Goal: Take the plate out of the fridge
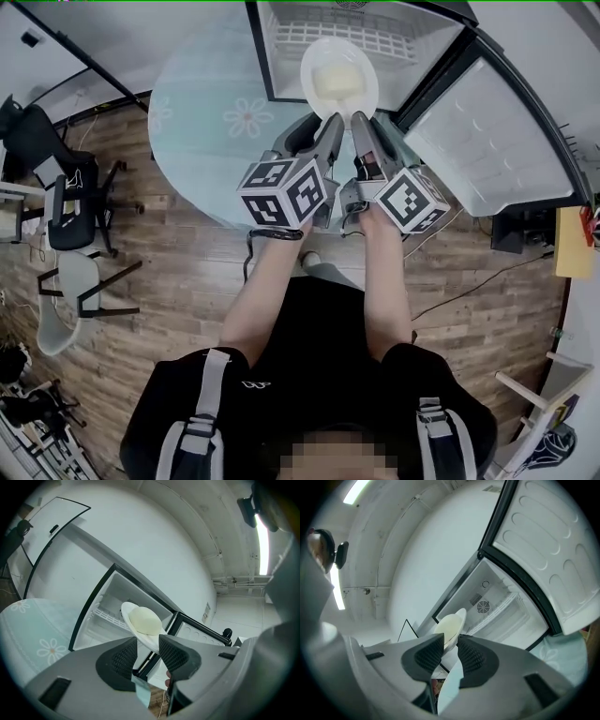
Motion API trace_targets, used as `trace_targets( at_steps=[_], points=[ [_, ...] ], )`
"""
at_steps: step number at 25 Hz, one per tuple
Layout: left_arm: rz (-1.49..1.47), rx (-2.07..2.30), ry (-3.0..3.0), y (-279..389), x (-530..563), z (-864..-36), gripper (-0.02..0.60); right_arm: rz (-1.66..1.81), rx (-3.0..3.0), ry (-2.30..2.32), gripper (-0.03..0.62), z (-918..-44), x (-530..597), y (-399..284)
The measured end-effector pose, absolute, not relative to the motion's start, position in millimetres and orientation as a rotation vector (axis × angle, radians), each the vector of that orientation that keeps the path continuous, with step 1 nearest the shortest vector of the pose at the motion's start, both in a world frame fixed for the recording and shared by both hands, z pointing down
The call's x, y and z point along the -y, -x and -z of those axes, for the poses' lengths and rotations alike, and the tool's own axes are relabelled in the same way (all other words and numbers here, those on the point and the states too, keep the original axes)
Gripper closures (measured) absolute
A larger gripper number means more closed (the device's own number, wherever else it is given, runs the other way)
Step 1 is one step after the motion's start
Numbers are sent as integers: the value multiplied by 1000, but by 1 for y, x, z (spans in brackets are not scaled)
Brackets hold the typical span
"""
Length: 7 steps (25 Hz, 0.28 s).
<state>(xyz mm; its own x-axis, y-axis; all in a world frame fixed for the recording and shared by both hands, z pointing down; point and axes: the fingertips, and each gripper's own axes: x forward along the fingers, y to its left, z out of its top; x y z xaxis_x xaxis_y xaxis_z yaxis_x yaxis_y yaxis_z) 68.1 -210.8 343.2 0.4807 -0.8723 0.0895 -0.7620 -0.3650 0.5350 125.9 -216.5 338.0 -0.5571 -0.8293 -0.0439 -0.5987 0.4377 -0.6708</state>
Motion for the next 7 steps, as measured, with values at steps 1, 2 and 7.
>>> trace_targets(
  at_steps=[1, 2, 7],
  points=[
    [283, 1350, -2221, -71, 208, -343, 439, 867, -2324, 1212, 499, -338, 214, -129],
    [281, 1352, -2226, -74, 205, -342, 439, 866, -2321, 1211, 499, -338, 211, -132],
    [287, 1363, -2222, -79, 187, -341, 440, 858, -2340, 1196, 499, -338, 193, -137]
  ],
)
